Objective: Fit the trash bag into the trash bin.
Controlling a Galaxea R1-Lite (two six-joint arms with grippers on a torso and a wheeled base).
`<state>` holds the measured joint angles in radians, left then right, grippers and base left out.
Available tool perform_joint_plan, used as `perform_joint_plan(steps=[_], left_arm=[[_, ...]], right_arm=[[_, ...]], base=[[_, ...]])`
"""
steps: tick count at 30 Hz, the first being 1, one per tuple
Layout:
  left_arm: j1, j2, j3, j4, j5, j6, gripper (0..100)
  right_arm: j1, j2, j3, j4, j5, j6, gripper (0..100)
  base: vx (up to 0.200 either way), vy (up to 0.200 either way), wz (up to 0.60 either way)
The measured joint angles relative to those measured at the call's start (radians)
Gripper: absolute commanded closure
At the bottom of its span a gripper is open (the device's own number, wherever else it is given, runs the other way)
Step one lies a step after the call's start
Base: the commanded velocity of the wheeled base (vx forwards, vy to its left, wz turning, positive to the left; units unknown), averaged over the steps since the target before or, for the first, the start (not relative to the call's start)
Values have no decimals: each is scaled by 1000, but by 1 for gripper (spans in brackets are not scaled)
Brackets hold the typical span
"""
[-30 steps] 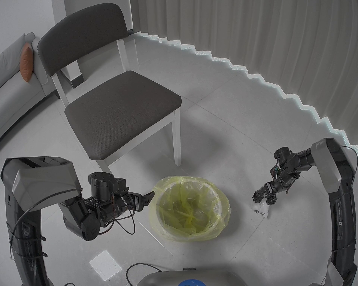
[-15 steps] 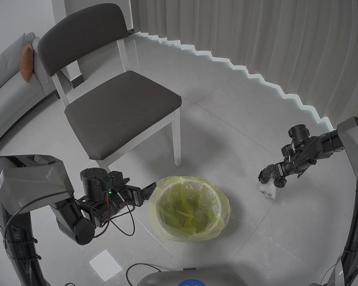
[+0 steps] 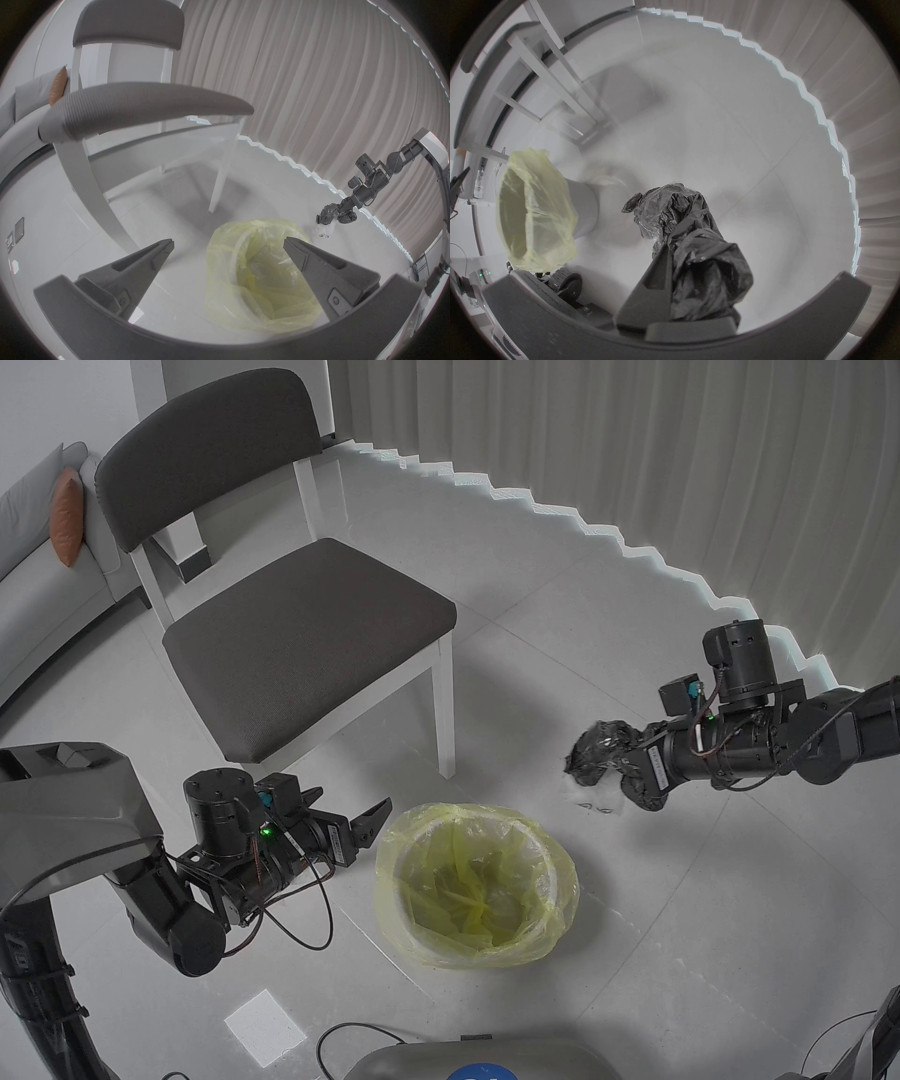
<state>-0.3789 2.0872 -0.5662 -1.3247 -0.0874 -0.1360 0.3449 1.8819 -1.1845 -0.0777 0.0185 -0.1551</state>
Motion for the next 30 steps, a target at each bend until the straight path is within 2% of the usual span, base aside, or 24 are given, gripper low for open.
perform_joint_plan(steps=[7, 15, 22, 30], left_arm=[[2, -36, 7, 1, 0, 0, 0], [3, -66, 14, 2, -2, 2, 0], [6, -77, 16, 2, -1, 3, 0], [7, -80, 16, 3, -2, 3, 0]], right_arm=[[172, -39, 54, -139, -26, 7, 100], [298, 31, 70, -189, -30, -4, 100], [354, 123, 69, -197, -31, -6, 100], [368, 220, 53, -248, -32, -6, 100]], base=[[0, 0, 0], [0, 0, 0], [0, 0, 0], [0, 0, 0]])
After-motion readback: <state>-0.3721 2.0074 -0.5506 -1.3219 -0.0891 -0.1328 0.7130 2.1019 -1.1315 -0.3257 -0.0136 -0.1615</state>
